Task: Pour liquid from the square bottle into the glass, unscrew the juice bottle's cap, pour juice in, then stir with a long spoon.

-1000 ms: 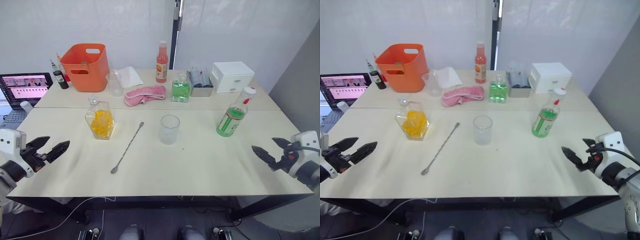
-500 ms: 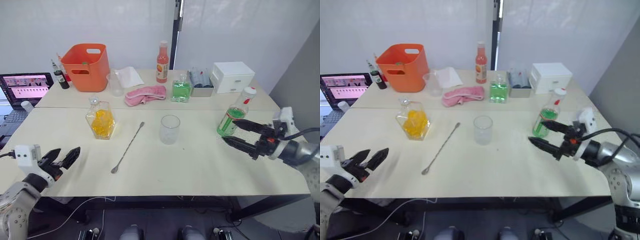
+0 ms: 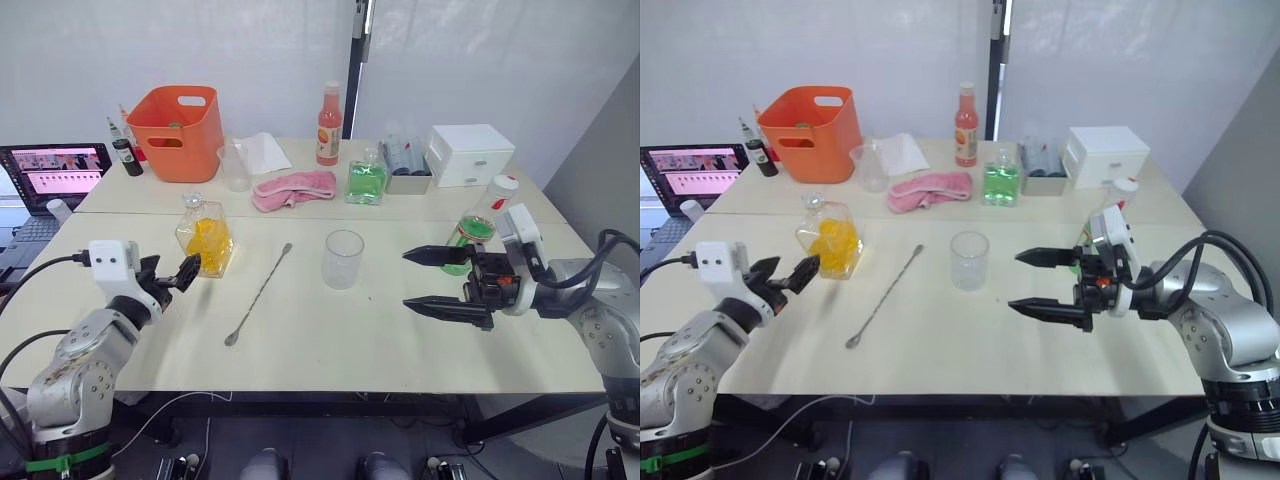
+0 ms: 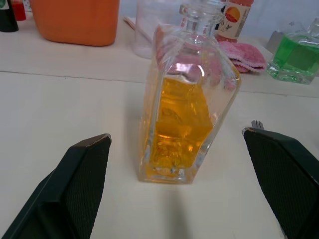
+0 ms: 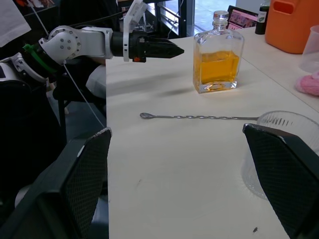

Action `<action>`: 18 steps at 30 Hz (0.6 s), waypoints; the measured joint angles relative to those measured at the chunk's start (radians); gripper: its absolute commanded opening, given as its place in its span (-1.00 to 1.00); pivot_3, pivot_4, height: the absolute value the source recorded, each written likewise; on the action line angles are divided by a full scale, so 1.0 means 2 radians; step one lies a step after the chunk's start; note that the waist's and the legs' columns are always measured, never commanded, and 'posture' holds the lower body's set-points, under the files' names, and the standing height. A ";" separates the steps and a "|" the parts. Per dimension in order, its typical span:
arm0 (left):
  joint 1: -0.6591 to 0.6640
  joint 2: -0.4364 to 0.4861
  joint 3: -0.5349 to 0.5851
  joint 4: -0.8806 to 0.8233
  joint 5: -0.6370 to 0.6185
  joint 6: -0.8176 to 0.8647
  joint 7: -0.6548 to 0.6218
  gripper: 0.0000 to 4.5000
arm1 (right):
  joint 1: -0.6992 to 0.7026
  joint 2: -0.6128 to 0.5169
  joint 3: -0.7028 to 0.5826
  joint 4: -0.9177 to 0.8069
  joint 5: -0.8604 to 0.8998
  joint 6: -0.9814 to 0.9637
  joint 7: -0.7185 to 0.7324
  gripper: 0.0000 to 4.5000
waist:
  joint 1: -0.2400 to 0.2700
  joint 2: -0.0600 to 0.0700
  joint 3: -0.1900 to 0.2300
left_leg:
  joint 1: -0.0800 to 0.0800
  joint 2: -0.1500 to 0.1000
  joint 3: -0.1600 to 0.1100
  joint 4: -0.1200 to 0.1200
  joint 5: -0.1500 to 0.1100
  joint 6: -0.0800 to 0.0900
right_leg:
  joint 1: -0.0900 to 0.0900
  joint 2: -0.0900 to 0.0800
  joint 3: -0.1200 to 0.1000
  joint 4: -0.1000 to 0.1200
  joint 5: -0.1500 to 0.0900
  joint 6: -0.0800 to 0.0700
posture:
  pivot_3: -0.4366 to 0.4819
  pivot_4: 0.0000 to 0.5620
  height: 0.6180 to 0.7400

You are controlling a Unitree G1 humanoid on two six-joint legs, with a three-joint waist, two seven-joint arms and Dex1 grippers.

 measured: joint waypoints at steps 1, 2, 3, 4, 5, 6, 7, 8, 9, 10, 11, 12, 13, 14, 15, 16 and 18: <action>-0.007 0.000 -0.006 0.001 0.004 0.002 0.004 0.99 | 0.000 0.000 0.000 0.000 0.000 0.000 0.000 1.00 | 0.000 0.000 0.000 | 0.000 0.000 0.000 0.000 0.000 0.000 | 0.000 0.000 0.000 0.000 0.000 0.000 | -0.05 -0.47 0.59; -0.014 0.000 -0.013 0.003 0.010 0.003 0.009 0.99 | 0.000 0.000 0.000 0.000 0.000 0.000 -0.001 1.00 | 0.000 0.000 0.000 | 0.000 0.000 0.000 0.000 0.000 0.000 | 0.000 0.000 0.000 0.000 0.000 0.000 | -0.05 -0.47 0.59; -0.020 0.000 -0.018 0.006 0.015 0.003 0.012 0.99 | 0.000 0.000 0.000 -0.001 0.000 0.001 -0.001 1.00 | 0.000 0.000 0.000 | 0.000 0.000 0.000 0.000 0.000 0.000 | 0.000 0.000 0.000 0.000 0.000 0.000 | -0.05 -0.47 0.59; -0.028 0.000 -0.022 0.011 0.021 0.003 0.015 0.99 | 0.001 0.000 0.000 -0.002 0.000 0.001 -0.002 1.00 | 0.000 0.000 0.000 | 0.000 0.000 0.000 0.000 0.000 0.000 | 0.000 0.000 0.000 0.000 0.000 0.000 | -0.05 -0.47 0.59; -0.034 0.000 -0.023 0.015 0.023 0.003 0.016 0.99 | 0.001 0.000 0.000 -0.003 0.000 0.001 -0.002 1.00 | 0.000 0.000 0.000 | 0.000 0.000 0.000 0.000 0.000 0.000 | 0.000 0.000 0.000 0.000 0.000 0.000 | -0.05 -0.47 0.59; -0.038 0.001 -0.024 0.019 0.026 0.003 0.017 0.99 | 0.001 0.000 0.000 -0.005 0.001 0.001 -0.002 1.00 | 0.000 0.000 0.000 | 0.000 0.000 0.000 0.000 0.000 0.000 | 0.000 0.000 0.000 0.000 0.000 0.000 | -0.05 -0.47 0.59; -0.046 0.001 -0.027 0.025 0.030 0.003 0.016 0.99 | 0.003 0.000 -0.001 -0.006 0.001 0.001 -0.003 1.00 | 0.000 0.000 0.000 | 0.000 0.000 0.000 0.000 0.000 0.000 | 0.000 0.000 0.000 0.000 0.000 0.000 | -0.05 -0.47 0.59; -0.051 0.001 -0.031 0.029 0.032 0.003 0.015 0.99 | 0.006 0.000 -0.001 -0.007 0.001 0.001 -0.003 1.00 | 0.000 0.000 0.000 | 0.000 0.000 0.000 0.000 0.000 0.000 | 0.000 0.000 0.000 0.000 0.000 0.000 | -0.05 -0.47 0.59; -0.055 0.001 -0.035 0.030 0.034 0.003 0.015 0.99 | 0.008 0.000 -0.001 -0.007 0.001 0.002 -0.004 1.00 | 0.000 0.000 0.000 | 0.000 0.000 0.000 0.000 0.000 0.000 | 0.000 0.000 0.000 0.000 0.000 0.000 | -0.05 -0.47 0.59; -0.062 0.001 -0.041 0.037 0.040 0.002 0.015 0.99 | 0.011 0.000 -0.001 -0.007 0.001 0.003 -0.005 1.00 | 0.000 0.000 0.000 | 0.000 0.000 0.000 0.000 0.000 0.000 | 0.000 0.000 0.000 0.000 0.000 0.000 | -0.05 -0.47 0.59; -0.070 0.000 -0.045 0.045 0.044 0.002 0.017 0.99 | 0.011 0.000 -0.001 -0.007 0.001 0.006 -0.005 1.00 | 0.001 0.000 0.000 | 0.000 0.000 0.000 0.000 0.000 0.000 | 0.000 0.000 0.000 0.000 0.000 0.000 | -0.05 -0.47 0.59; -0.079 0.000 -0.049 0.054 0.050 0.002 0.018 0.99 | 0.011 0.000 -0.001 -0.008 0.002 0.008 -0.006 1.00 | 0.000 0.000 0.000 | 0.000 0.000 0.000 0.000 0.000 0.000 | 0.000 0.000 0.000 0.000 0.000 0.000 | -0.05 -0.47 0.59; -0.087 0.000 -0.054 0.062 0.055 0.002 0.020 0.99 | 0.011 0.000 -0.002 -0.009 0.003 0.011 -0.007 1.00 | 0.000 0.000 0.000 | 0.000 0.000 0.000 0.000 0.000 0.000 | 0.000 0.000 0.000 0.000 0.000 0.000 | -0.05 -0.47 0.59; -0.096 -0.001 -0.057 0.071 0.062 0.001 0.022 0.99 | 0.012 0.000 -0.003 -0.011 0.004 0.013 -0.008 1.00 | 0.000 0.000 0.000 | 0.000 0.000 0.000 0.000 0.000 0.000 | 0.000 0.000 0.000 0.000 0.000 0.000 | -0.05 -0.47 0.59; -0.106 -0.003 -0.060 0.081 0.067 -0.001 0.026 0.99 | 0.013 -0.001 -0.004 -0.014 0.006 0.015 -0.010 1.00 | 0.000 0.000 0.000 | 0.000 0.000 0.000 0.000 0.000 0.000 | 0.000 0.000 0.000 0.000 0.000 0.000 | -0.05 -0.47 0.59; -0.115 -0.005 -0.063 0.091 0.077 -0.002 0.031 0.99 | 0.014 -0.001 -0.004 -0.017 0.009 0.017 -0.013 1.00 | 0.000 0.000 0.000 | 0.000 0.000 0.000 0.000 0.000 0.000 | 0.000 0.000 0.000 0.000 0.000 0.000 | -0.05 -0.47 0.59; -0.131 -0.010 -0.070 0.110 0.092 -0.009 0.038 0.99 | 0.016 -0.001 -0.006 -0.022 0.012 0.018 -0.015 1.00 | 0.000 0.000 0.000 | 0.000 0.000 0.000 0.000 0.000 0.000 | 0.000 0.000 0.000 0.000 0.000 0.000 | -0.05 -0.47 0.59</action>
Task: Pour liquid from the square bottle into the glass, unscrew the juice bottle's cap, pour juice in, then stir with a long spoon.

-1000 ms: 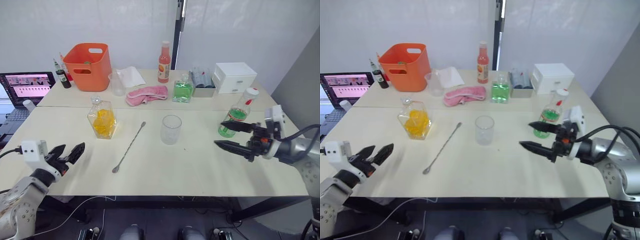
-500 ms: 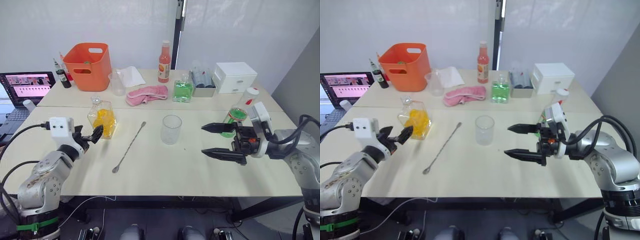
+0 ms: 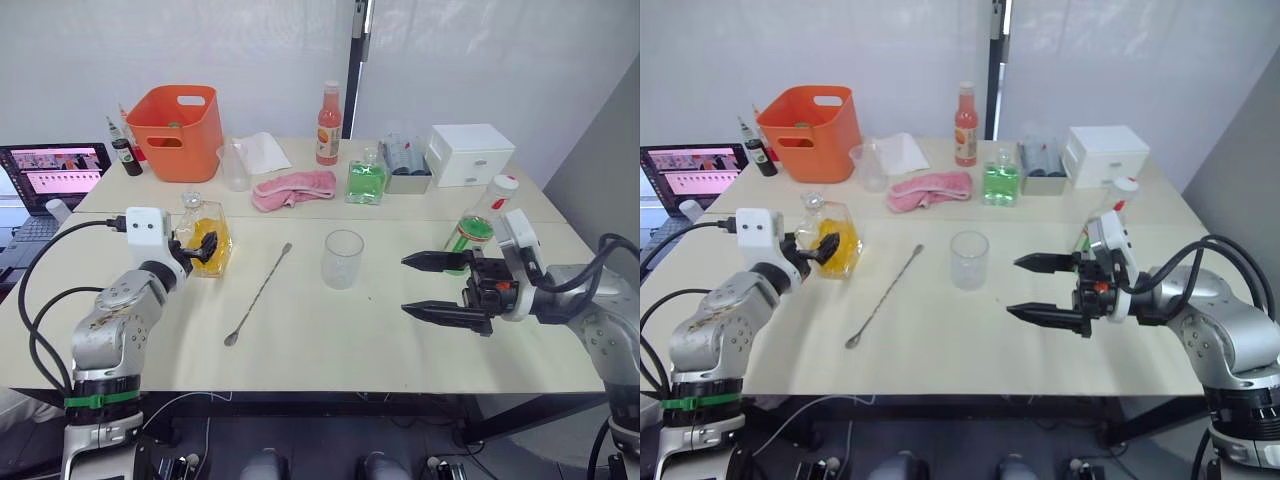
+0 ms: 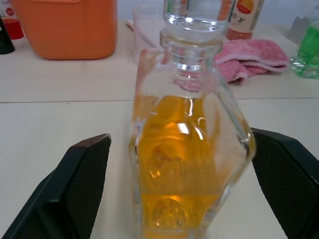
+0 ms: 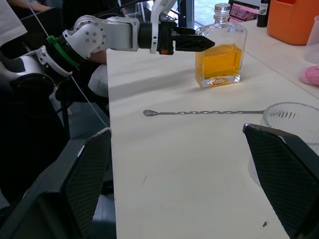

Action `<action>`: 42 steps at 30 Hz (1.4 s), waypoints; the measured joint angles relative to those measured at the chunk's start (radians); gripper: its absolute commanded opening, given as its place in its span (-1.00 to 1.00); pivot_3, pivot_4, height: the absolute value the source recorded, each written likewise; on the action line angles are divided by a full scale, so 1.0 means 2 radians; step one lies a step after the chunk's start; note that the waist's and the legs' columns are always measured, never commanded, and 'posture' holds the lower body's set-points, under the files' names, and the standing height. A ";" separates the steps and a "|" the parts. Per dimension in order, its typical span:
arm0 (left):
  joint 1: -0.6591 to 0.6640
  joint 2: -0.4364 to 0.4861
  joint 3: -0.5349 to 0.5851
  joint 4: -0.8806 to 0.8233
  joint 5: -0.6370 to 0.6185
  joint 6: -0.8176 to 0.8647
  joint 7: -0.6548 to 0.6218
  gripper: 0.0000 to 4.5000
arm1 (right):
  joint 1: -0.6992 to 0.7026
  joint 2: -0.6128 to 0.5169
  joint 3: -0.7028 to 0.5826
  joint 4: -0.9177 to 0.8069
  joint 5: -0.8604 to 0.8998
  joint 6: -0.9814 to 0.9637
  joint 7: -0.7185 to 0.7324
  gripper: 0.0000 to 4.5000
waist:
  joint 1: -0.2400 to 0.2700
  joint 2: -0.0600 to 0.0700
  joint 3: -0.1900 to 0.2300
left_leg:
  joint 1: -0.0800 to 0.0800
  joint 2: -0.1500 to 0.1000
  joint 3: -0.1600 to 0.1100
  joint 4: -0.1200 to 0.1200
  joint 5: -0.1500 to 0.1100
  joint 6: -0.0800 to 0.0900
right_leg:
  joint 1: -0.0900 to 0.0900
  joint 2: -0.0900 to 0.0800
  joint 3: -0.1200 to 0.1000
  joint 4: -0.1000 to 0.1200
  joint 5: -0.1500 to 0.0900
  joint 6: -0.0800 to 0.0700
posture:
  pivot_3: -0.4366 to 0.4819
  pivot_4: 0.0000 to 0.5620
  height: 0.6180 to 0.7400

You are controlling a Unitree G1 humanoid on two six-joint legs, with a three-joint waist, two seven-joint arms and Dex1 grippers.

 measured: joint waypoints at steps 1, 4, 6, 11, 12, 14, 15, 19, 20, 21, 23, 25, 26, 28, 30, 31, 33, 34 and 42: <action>-0.007 -0.004 -0.004 0.010 0.007 -0.005 0.001 0.99 | 0.000 0.000 0.000 -0.002 0.002 0.001 -0.001 1.00 | 0.000 0.000 0.000 | 0.000 0.000 0.000 0.000 0.000 0.000 | 0.000 0.000 0.000 0.000 0.000 0.000 | -0.05 -0.47 0.59; -0.031 -0.013 -0.016 0.043 0.022 -0.015 0.001 0.99 | 0.001 0.000 0.000 -0.007 0.007 0.004 -0.006 1.00 | 0.000 0.000 0.000 | 0.000 0.000 0.000 0.000 0.000 0.000 | 0.000 0.000 0.000 0.000 0.000 0.000 | -0.05 -0.47 0.59; -0.044 -0.020 -0.023 0.065 0.030 -0.026 -0.001 0.99 | 0.000 0.000 0.000 -0.010 0.007 0.005 -0.010 1.00 | 0.000 0.000 0.000 | 0.000 0.000 0.000 0.000 0.000 0.000 | 0.000 0.000 0.000 0.000 0.000 0.000 | -0.05 -0.47 0.59; -0.055 -0.024 -0.029 0.088 0.050 -0.036 0.001 0.46 | 0.001 0.000 -0.001 -0.013 0.008 0.013 -0.016 1.00 | 0.000 0.000 0.000 | 0.000 0.000 0.000 0.000 0.000 0.000 | 0.000 0.000 0.000 0.000 0.000 0.000 | -0.05 -0.47 0.59; -0.056 -0.025 -0.029 0.089 0.051 -0.036 0.001 0.32 | 0.001 0.000 -0.001 -0.014 0.007 0.014 -0.019 1.00 | 0.001 0.000 0.000 | 0.000 0.000 0.000 0.000 0.000 0.000 | 0.000 0.000 0.000 0.000 0.000 0.000 | -0.05 -0.47 0.59; -0.056 -0.027 -0.028 0.090 0.054 -0.040 0.000 0.26 | 0.001 0.000 -0.001 -0.014 0.007 0.014 -0.023 1.00 | 0.002 0.000 0.000 | -0.001 -0.001 0.000 0.000 0.000 0.000 | 0.000 -0.001 0.000 0.000 0.000 0.000 | -0.05 -0.47 0.59; -0.056 -0.027 -0.029 0.091 0.055 -0.042 -0.001 0.26 | 0.001 0.000 -0.001 -0.015 0.007 0.014 -0.025 1.00 | 0.003 0.000 0.000 | -0.001 -0.001 0.000 0.000 0.000 0.000 | 0.000 -0.001 0.000 0.000 0.000 0.001 | -0.05 -0.47 0.59; -0.056 -0.028 -0.028 0.092 0.059 -0.045 -0.002 0.26 | 0.006 0.000 -0.002 -0.018 0.007 0.014 -0.028 1.00 | 0.003 0.000 0.000 | -0.001 0.000 0.000 0.000 0.000 0.000 | 0.000 0.000 -0.001 0.000 0.000 0.001 | -0.05 -0.47 0.59; -0.056 -0.028 -0.028 0.092 0.059 -0.046 -0.003 0.26 | 0.007 0.000 -0.002 -0.019 0.007 0.014 -0.030 1.00 | 0.003 0.000 0.000 | -0.001 -0.001 -0.001 0.000 0.000 0.000 | 0.000 0.000 -0.001 0.000 0.000 0.001 | -0.05 -0.47 0.59; -0.056 -0.027 -0.028 0.092 0.059 -0.047 -0.006 0.26 | 0.007 0.000 -0.002 -0.020 0.007 0.014 -0.032 1.00 | 0.003 0.000 0.000 | -0.001 -0.001 -0.001 0.000 0.000 0.000 | 0.000 0.000 -0.001 0.000 0.000 0.001 | -0.05 -0.47 0.59; -0.054 -0.020 -0.027 0.093 0.058 -0.050 -0.021 0.26 | 0.007 0.000 -0.001 -0.023 0.007 0.014 -0.034 1.00 | 0.003 -0.001 0.001 | -0.001 0.000 -0.001 0.000 0.000 0.000 | 0.000 0.000 -0.001 0.000 0.000 0.000 | -0.05 -0.47 0.59; -0.043 0.002 -0.027 0.093 0.049 -0.063 -0.067 0.26 | 0.007 0.001 -0.001 -0.024 0.007 0.014 -0.038 1.00 | 0.000 -0.002 0.001 | -0.002 0.000 -0.001 0.000 0.000 0.000 | -0.001 0.000 -0.001 0.000 0.000 0.000 | -0.05 -0.47 0.59; -0.036 0.018 -0.025 0.093 0.042 -0.072 -0.098 0.26 | 0.008 0.001 -0.001 -0.024 0.007 0.014 -0.039 1.00 | 0.000 -0.003 0.002 | -0.002 0.000 -0.001 0.000 0.000 0.000 | -0.002 0.000 -0.001 0.000 0.000 0.000 | -0.05 -0.47 0.59; -0.034 0.039 -0.019 0.094 0.025 -0.079 -0.150 0.26 | 0.012 0.001 -0.002 -0.023 0.007 0.014 -0.041 1.00 | -0.001 -0.003 0.002 | -0.004 0.000 -0.001 0.000 0.000 0.000 | -0.003 0.000 -0.001 0.000 0.000 0.000 | -0.05 -0.47 0.59; -0.034 0.059 -0.013 0.094 0.004 -0.088 -0.199 0.26 | 0.014 0.001 -0.001 -0.022 0.006 0.013 -0.041 1.00 | -0.001 -0.003 0.002 | -0.004 0.000 -0.001 0.000 0.000 0.000 | -0.003 0.000 -0.001 -0.001 0.000 0.000 | -0.05 -0.47 0.59; -0.036 0.073 -0.009 0.093 -0.016 -0.088 -0.239 0.26 | 0.014 0.001 -0.001 -0.020 0.004 0.012 -0.041 1.00 | -0.001 -0.003 0.002 | -0.004 0.000 -0.001 0.000 0.000 0.000 | -0.003 0.000 -0.001 -0.001 0.000 0.000 | -0.05 -0.47 0.59; -0.037 0.095 -0.009 0.083 -0.049 -0.080 -0.303 0.26 | 0.013 0.001 0.000 -0.013 0.001 0.010 -0.038 1.00 | 0.000 -0.003 0.002 | -0.004 0.000 0.000 0.000 0.000 0.000 | -0.002 0.000 -0.002 -0.001 0.000 0.000 | -0.05 -0.47 0.59; -0.038 0.105 -0.011 0.070 -0.068 -0.069 -0.341 0.26 | 0.013 0.001 0.000 -0.007 -0.001 0.007 -0.036 1.00 | 0.001 -0.003 0.002 | -0.004 0.000 -0.001 0.000 0.000 0.000 | -0.002 0.000 -0.002 -0.001 0.000 0.000 | -0.05 -0.47 0.59; -0.068 0.105 -0.108 0.024 -0.111 -0.036 -0.504 0.26 | 0.013 0.000 0.004 0.022 -0.020 -0.010 -0.019 1.00 | 0.000 -0.003 0.002 | -0.003 0.000 0.000 0.001 0.000 0.000 | -0.001 0.001 -0.002 -0.001 0.000 0.000 | -0.05 -0.47 0.59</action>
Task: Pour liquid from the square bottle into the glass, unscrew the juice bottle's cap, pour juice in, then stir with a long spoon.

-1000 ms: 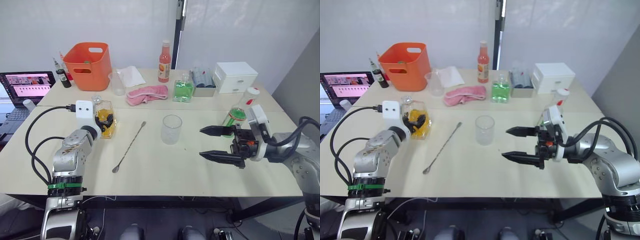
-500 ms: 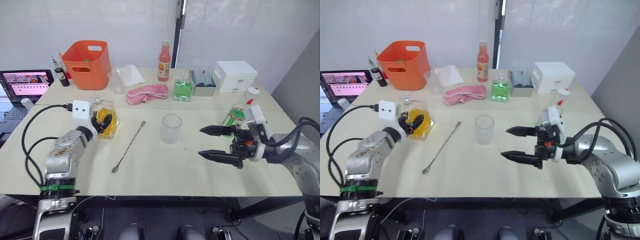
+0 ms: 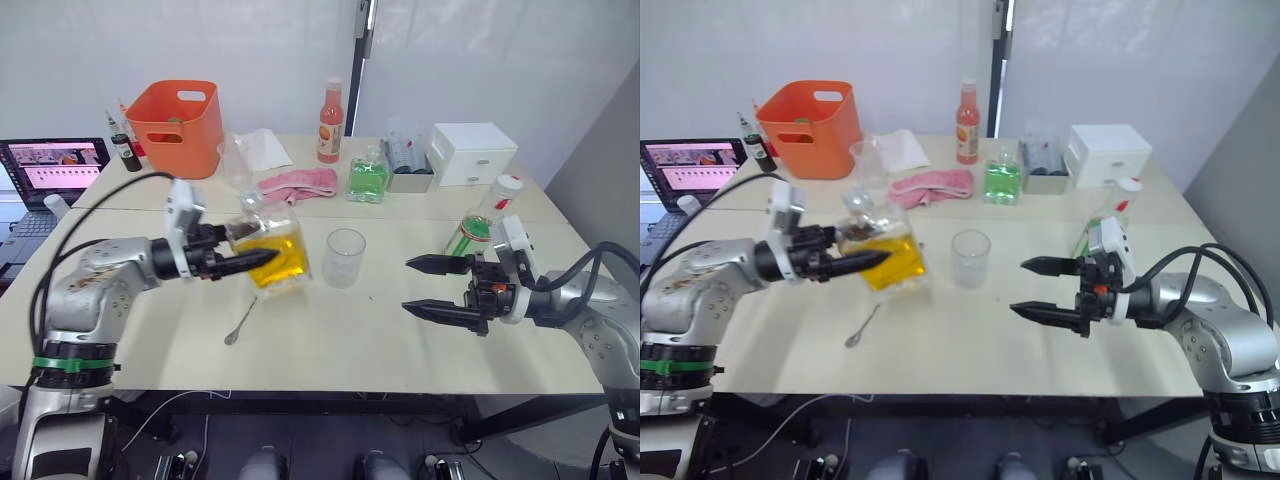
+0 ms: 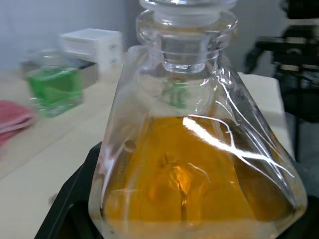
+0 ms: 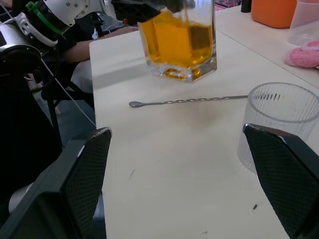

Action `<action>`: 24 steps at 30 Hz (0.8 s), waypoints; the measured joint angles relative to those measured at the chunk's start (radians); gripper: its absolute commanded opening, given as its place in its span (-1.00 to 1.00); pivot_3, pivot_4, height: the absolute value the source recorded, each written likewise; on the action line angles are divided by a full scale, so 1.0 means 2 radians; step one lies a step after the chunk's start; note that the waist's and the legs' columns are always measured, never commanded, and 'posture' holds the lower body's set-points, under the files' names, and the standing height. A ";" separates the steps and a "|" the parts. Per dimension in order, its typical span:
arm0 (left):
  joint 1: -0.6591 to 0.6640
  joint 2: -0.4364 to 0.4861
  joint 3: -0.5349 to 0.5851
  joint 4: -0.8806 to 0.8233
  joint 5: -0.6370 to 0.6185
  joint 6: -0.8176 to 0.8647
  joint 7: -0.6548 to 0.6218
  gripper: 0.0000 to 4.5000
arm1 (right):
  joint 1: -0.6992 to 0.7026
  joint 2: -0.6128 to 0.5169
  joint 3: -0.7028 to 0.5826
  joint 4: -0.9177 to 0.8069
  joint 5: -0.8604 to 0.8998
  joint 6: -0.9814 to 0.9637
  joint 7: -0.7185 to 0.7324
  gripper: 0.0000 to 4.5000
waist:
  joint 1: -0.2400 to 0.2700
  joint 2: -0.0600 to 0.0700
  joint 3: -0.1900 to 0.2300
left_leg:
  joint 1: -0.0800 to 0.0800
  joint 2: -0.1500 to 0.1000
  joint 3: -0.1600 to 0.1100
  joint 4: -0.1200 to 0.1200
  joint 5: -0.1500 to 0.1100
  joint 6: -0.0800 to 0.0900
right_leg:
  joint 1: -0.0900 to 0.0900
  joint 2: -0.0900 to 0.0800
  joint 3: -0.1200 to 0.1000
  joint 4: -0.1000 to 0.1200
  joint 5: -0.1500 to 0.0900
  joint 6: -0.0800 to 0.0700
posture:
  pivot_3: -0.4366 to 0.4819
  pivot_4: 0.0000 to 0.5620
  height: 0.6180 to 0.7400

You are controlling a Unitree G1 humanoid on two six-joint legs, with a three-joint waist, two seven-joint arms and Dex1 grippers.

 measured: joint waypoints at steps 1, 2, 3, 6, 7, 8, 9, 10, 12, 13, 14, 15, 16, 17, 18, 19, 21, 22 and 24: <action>-0.001 -0.007 -0.013 0.000 0.002 0.001 -0.007 0.26 | 0.000 0.000 0.000 0.003 -0.004 -0.003 0.000 1.00 | 0.000 0.000 0.000 | 0.000 0.000 0.000 0.000 0.000 0.000 | 0.000 0.000 0.000 0.000 0.000 0.000 | -0.05 -0.47 0.59; -0.001 -0.017 -0.027 0.001 0.005 0.000 -0.013 0.26 | 0.001 -0.002 0.000 0.008 -0.011 -0.009 0.000 1.00 | 0.000 0.000 0.000 | 0.000 0.000 0.000 0.000 0.000 0.000 | 0.000 0.000 0.000 0.000 0.000 0.000 | -0.05 -0.47 0.59; -0.001 -0.025 -0.041 0.001 0.010 -0.002 -0.019 0.26 | 0.001 -0.003 0.000 0.012 -0.016 -0.014 -0.001 1.00 | -0.001 0.000 0.000 | 0.000 0.000 0.000 0.000 0.000 0.000 | 0.000 0.000 0.000 0.000 0.000 0.000 | -0.05 -0.47 0.59; -0.002 -0.041 -0.067 0.006 0.032 -0.023 -0.032 0.26 | 0.005 -0.006 -0.003 0.018 -0.029 -0.022 -0.001 1.00 | -0.002 0.000 0.000 | 0.000 0.000 0.000 0.000 0.000 0.000 | -0.001 0.000 0.000 0.000 0.000 0.000 | -0.05 -0.47 0.59; -0.002 -0.048 -0.073 0.010 0.042 -0.038 -0.034 0.26 | 0.006 -0.006 -0.005 0.021 -0.032 -0.023 -0.001 1.00 | -0.002 0.000 0.000 | 0.000 0.000 0.000 0.000 0.000 0.000 | -0.001 0.000 0.000 0.000 0.000 0.000 | -0.05 -0.47 0.59; -0.002 -0.054 -0.079 0.015 0.051 -0.051 -0.037 0.26 | 0.007 -0.006 -0.007 0.023 -0.032 -0.025 -0.001 1.00 | -0.001 0.000 0.000 | 0.000 0.000 0.000 0.000 0.000 0.000 | 0.000 0.000 0.000 0.000 0.000 0.000 | -0.05 -0.47 0.59; -0.002 -0.060 -0.089 0.023 0.066 -0.071 -0.040 0.26 | 0.007 -0.006 -0.010 0.023 -0.032 -0.027 -0.002 1.00 | -0.001 0.000 0.000 | 0.000 0.000 0.000 0.000 0.000 0.000 | 0.000 0.000 0.000 0.000 0.000 0.000 | -0.05 -0.47 0.59; -0.001 -0.063 -0.096 0.029 0.076 -0.082 -0.042 0.26 | 0.006 -0.006 -0.011 0.023 -0.032 -0.028 -0.003 1.00 | -0.001 0.000 0.000 | 0.000 0.000 0.000 0.000 0.000 0.000 | 0.000 0.000 0.000 0.000 0.000 0.000 | -0.05 -0.47 0.59; 0.000 -0.068 -0.110 0.044 0.099 -0.111 -0.049 0.26 | 0.006 -0.006 -0.012 0.023 -0.033 -0.029 -0.005 1.00 | -0.001 0.000 0.000 | 0.000 0.000 0.000 0.000 0.000 0.000 | 0.000 0.000 0.000 0.000 0.000 0.000 | -0.05 -0.47 0.59; 0.001 -0.070 -0.115 0.050 0.108 -0.121 -0.050 0.26 | 0.006 -0.006 -0.012 0.023 -0.033 -0.029 -0.006 1.00 | -0.001 0.000 0.000 | 0.000 0.000 0.000 0.000 0.000 0.000 | 0.000 0.000 0.000 0.000 0.000 0.000 | -0.05 -0.47 0.59; 0.002 -0.071 -0.119 0.054 0.117 -0.131 -0.051 0.26 | 0.006 -0.006 -0.012 0.023 -0.033 -0.029 -0.007 1.00 | -0.001 0.000 0.000 | 0.000 0.000 0.000 0.000 0.000 0.000 | 0.000 0.000 0.000 0.000 0.000 0.000 | -0.05 -0.47 0.59; 0.003 -0.071 -0.123 0.059 0.126 -0.140 -0.052 0.26 | 0.006 -0.006 -0.012 0.022 -0.033 -0.029 -0.010 1.00 | -0.001 0.000 0.000 | 0.000 0.000 0.000 0.000 0.000 0.000 | 0.000 0.000 0.000 0.000 0.000 0.000 | -0.05 -0.47 0.59; 0.004 -0.073 -0.123 0.062 0.130 -0.150 -0.054 0.26 | 0.006 -0.006 -0.012 0.022 -0.033 -0.029 -0.012 1.00 | -0.001 0.000 0.000 | 0.000 0.000 0.000 0.000 0.000 0.000 | 0.000 0.000 0.000 0.000 0.000 0.000 | -0.05 -0.47 0.59; 0.004 -0.074 -0.124 0.064 0.135 -0.160 -0.056 0.26 | 0.005 -0.006 -0.012 0.021 -0.033 -0.029 -0.013 1.00 | 0.000 0.000 0.000 | 0.000 0.000 0.000 0.000 0.000 0.000 | 0.000 0.000 0.000 0.000 0.000 0.000 | -0.05 -0.47 0.59; 0.004 -0.076 -0.125 0.066 0.139 -0.167 -0.058 0.26 | 0.005 -0.006 -0.012 0.020 -0.033 -0.029 -0.014 1.00 | 0.000 0.000 0.000 | 0.000 0.000 0.000 0.000 0.000 0.000 | 0.000 0.000 0.000 0.000 0.000 0.000 | -0.05 -0.47 0.59; 0.004 -0.077 -0.125 0.069 0.140 -0.174 -0.059 0.26 | 0.005 -0.006 -0.012 0.020 -0.033 -0.029 -0.015 1.00 | 0.000 0.000 0.000 | 0.000 0.000 0.000 0.000 0.000 0.000 | 0.000 0.000 0.000 0.000 0.000 0.000 | -0.05 -0.47 0.59; 0.004 -0.078 -0.126 0.073 0.145 -0.182 -0.060 0.26 | 0.001 -0.006 -0.012 0.020 -0.033 -0.028 -0.017 1.00 | 0.000 0.000 0.000 | 0.000 0.000 0.000 0.000 0.000 0.000 | 0.000 0.000 0.000 0.000 0.000 0.000 | -0.05 -0.47 0.59; 0.004 -0.080 -0.127 0.073 0.147 -0.185 -0.060 0.26 | 0.000 -0.006 -0.012 0.020 -0.033 -0.028 -0.019 1.00 | 0.000 0.000 0.000 | 0.001 0.000 0.000 0.000 0.000 0.000 | 0.000 0.000 0.000 0.001 0.000 0.000 | -0.05 -0.47 0.59; 0.004 -0.082 -0.126 0.073 0.148 -0.185 -0.059 0.48 | 0.000 -0.006 -0.012 0.019 -0.032 -0.027 -0.021 1.00 | 0.000 0.000 0.000 | 0.001 0.000 0.000 0.001 0.000 0.000 | 0.001 0.000 0.000 0.001 0.000 0.000 | -0.05 -0.47 0.59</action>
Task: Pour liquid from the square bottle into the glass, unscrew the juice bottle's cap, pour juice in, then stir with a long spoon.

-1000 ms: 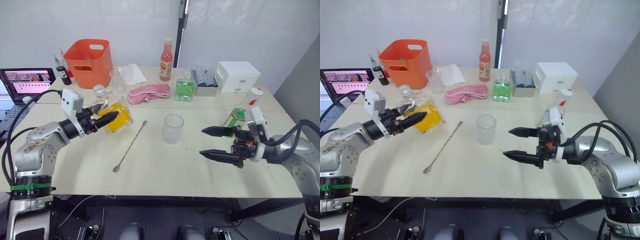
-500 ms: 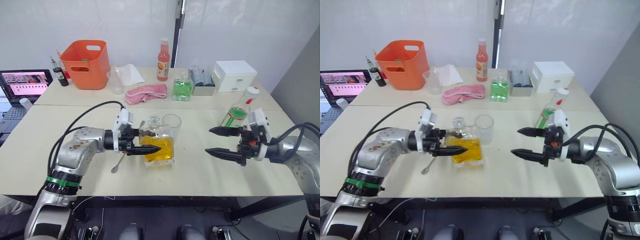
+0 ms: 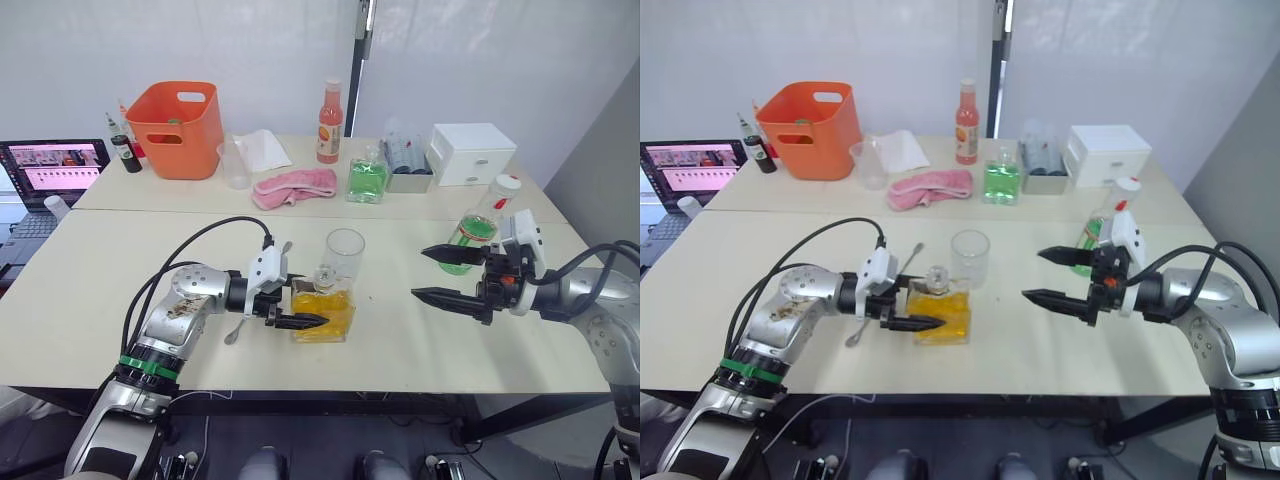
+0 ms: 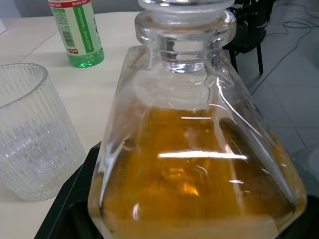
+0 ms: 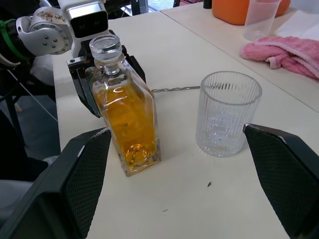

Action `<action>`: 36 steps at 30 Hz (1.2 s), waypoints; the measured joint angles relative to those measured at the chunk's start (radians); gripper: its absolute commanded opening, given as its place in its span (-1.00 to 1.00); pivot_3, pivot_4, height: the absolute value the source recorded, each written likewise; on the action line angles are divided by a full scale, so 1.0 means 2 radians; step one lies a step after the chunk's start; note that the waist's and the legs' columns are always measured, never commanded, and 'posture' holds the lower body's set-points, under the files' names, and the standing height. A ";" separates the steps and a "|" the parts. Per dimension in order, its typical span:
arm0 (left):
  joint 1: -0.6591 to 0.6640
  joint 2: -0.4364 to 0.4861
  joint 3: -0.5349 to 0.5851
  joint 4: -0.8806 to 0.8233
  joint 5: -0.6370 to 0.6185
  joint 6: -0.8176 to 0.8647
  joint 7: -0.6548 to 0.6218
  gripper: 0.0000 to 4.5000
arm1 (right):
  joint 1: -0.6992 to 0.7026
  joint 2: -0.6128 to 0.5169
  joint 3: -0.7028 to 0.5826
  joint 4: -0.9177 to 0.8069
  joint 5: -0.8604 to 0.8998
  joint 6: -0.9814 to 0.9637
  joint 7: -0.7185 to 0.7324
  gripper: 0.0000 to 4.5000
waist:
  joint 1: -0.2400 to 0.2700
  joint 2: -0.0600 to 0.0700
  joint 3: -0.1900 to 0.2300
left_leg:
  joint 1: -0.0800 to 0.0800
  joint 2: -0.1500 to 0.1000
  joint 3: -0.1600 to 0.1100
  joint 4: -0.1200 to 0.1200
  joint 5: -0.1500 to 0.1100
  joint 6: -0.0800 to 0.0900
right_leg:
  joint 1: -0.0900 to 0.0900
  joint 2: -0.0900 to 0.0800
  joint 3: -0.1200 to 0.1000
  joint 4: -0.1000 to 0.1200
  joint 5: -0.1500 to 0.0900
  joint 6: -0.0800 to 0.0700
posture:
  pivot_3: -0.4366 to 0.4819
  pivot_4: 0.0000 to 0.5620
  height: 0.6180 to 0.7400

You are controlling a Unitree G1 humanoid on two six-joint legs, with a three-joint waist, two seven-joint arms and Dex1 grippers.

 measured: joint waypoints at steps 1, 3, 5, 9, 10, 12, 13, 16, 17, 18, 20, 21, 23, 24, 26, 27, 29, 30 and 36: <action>0.001 -0.002 0.000 0.001 -0.001 0.000 0.000 0.71 | 0.000 0.000 0.000 0.000 0.000 0.001 -0.002 1.00 | 0.000 0.000 0.000 | 0.000 0.000 0.000 0.000 0.000 0.000 | 0.000 0.000 0.000 0.000 0.000 0.000 | -0.05 -0.47 0.59; 0.002 -0.005 0.003 0.007 0.000 0.004 0.010 0.96 | 0.000 0.000 0.000 -0.001 0.001 0.006 -0.003 1.00 | 0.000 0.000 0.000 | 0.000 0.000 0.000 0.000 0.000 0.000 | 0.000 0.000 0.000 0.000 0.000 0.000 | -0.05 -0.47 0.59; 0.002 -0.006 0.010 0.006 -0.007 0.020 0.014 0.98 | 0.000 0.000 0.000 -0.001 0.002 0.011 -0.005 1.00 | 0.000 0.000 0.000 | 0.000 0.000 0.000 0.000 0.000 0.000 | 0.000 0.000 0.000 0.000 0.000 0.000 | -0.05 -0.47 0.59; 0.000 -0.004 0.017 -0.013 -0.019 0.058 0.016 0.98 | -0.009 0.001 0.000 -0.002 0.002 0.016 -0.008 1.00 | -0.001 0.000 0.000 | 0.000 0.000 0.000 0.000 0.000 0.000 | 0.000 0.000 0.000 0.000 0.000 0.000 | -0.05 -0.47 0.59; -0.001 -0.002 0.017 -0.019 -0.022 0.068 0.016 0.98 | -0.011 0.001 -0.001 -0.003 0.002 0.016 -0.008 1.00 | -0.001 0.000 0.000 | 0.000 0.000 0.000 0.000 0.000 0.000 | 0.000 0.000 0.000 0.000 0.000 0.000 | -0.05 -0.47 0.59; -0.006 0.004 0.018 -0.035 -0.026 0.089 0.017 0.98 | -0.012 0.002 -0.001 -0.004 0.002 0.016 -0.008 1.00 | 0.000 0.000 0.000 | 0.000 0.000 0.000 0.000 0.000 0.000 | 0.000 0.000 0.000 0.000 0.000 0.000 | -0.05 -0.47 0.59; -0.007 0.005 0.018 -0.038 -0.028 0.092 0.017 0.98 | -0.012 0.003 -0.001 -0.004 0.002 0.016 -0.008 1.00 | 0.000 0.000 0.000 | 0.000 0.000 0.000 0.000 0.000 0.000 | 0.000 0.000 0.000 0.000 0.000 0.000 | -0.05 -0.47 0.59; -0.008 0.005 0.019 -0.059 -0.030 0.112 0.026 0.98 | -0.012 0.004 -0.001 -0.004 0.002 0.017 -0.009 1.00 | 0.000 0.000 0.000 | 0.000 0.000 0.000 0.000 0.000 0.000 | 0.000 0.000 0.000 0.000 0.000 0.000 | -0.05 -0.47 0.59; -0.009 0.005 0.019 -0.060 -0.030 0.115 0.030 0.98 | -0.012 0.004 -0.001 -0.004 0.002 0.017 -0.010 1.00 | 0.000 0.000 0.000 | 0.000 0.000 0.000 0.000 0.000 0.000 | 0.000 0.000 0.000 0.000 0.000 0.000 | -0.05 -0.47 0.59; -0.009 0.004 0.019 -0.060 -0.030 0.119 0.033 0.98 | -0.012 0.005 -0.001 -0.005 0.002 0.017 -0.010 1.00 | -0.001 0.000 0.000 | 0.000 0.000 0.000 0.000 0.000 0.000 | 0.000 0.000 0.000 0.000 0.000 0.000 | -0.05 -0.47 0.59; -0.009 0.003 0.019 -0.060 -0.030 0.124 0.037 0.98 | -0.012 0.005 -0.001 -0.005 0.002 0.017 -0.012 1.00 | -0.001 0.000 0.000 | 0.000 0.000 0.000 0.000 0.000 0.000 | 0.000 0.000 0.000 0.000 0.000 0.000 | -0.05 -0.47 0.59; -0.009 0.002 0.019 -0.060 -0.030 0.124 0.037 0.98 | -0.012 0.005 -0.001 -0.005 0.002 0.017 -0.013 1.00 | -0.001 0.000 0.000 | 0.000 0.000 0.000 0.000 0.000 0.000 | 0.000 0.000 0.000 0.000 0.000 0.000 | -0.05 -0.47 0.59; -0.009 0.001 0.018 -0.060 -0.030 0.124 0.039 0.98 | -0.012 0.005 -0.001 -0.005 0.002 0.017 -0.013 1.00 | 0.000 0.000 0.000 | 0.000 0.000 0.000 0.000 0.000 0.000 | 0.000 0.000 0.000 0.000 0.000 0.000 | -0.05 -0.47 0.59; -0.009 0.000 0.018 -0.060 -0.030 0.124 0.040 0.87 | -0.012 0.005 -0.001 -0.005 0.002 0.017 -0.013 1.00 | 0.000 0.000 0.000 | 0.000 0.000 0.000 0.000 0.000 0.000 | 0.000 0.000 0.000 0.000 0.000 0.000 | -0.05 -0.47 0.59; -0.009 -0.002 0.017 -0.060 -0.029 0.123 0.040 0.61 | -0.012 0.005 -0.001 -0.005 0.002 0.017 -0.013 1.00 | 0.000 0.000 0.000 | 0.000 0.000 0.000 0.000 0.000 0.000 | 0.000 0.000 0.000 0.000 0.000 0.000 | -0.05 -0.47 0.59; -0.009 -0.003 0.015 -0.060 -0.029 0.123 0.040 0.47 | -0.012 0.005 -0.001 -0.005 0.002 0.017 -0.014 1.00 | 0.000 0.000 0.000 | 0.000 0.000 0.000 0.000 0.000 0.000 | 0.000 0.000 0.000 0.000 0.000 0.000 | -0.05 -0.47 0.59; -0.009 -0.005 0.015 -0.059 -0.028 0.121 0.043 0.25 | -0.012 0.005 -0.001 -0.006 0.002 0.018 -0.014 1.00 | 0.000 0.000 0.000 | 0.000 0.000 0.000 0.000 0.000 0.000 | 0.000 0.000 0.000 0.000 0.000 0.000 | -0.05 -0.47 0.59; -0.009 -0.006 0.015 -0.059 -0.028 0.120 0.043 0.25 | -0.012 0.005 -0.001 -0.007 0.002 0.018 -0.014 1.00 | 0.000 0.000 0.000 | 0.000 0.000 0.000 0.000 0.000 0.000 | 0.000 0.000 0.000 0.000 0.000 0.000 | -0.05 -0.47 0.59; -0.009 -0.007 0.014 -0.051 -0.026 0.105 0.036 0.25 | -0.020 0.018 0.014 -0.049 0.021 0.046 -0.028 1.00 | 0.000 0.000 0.000 | 0.000 0.000 0.000 0.000 0.000 0.000 | 0.000 0.000 0.000 0.001 0.000 0.000 | -0.05 -0.47 0.59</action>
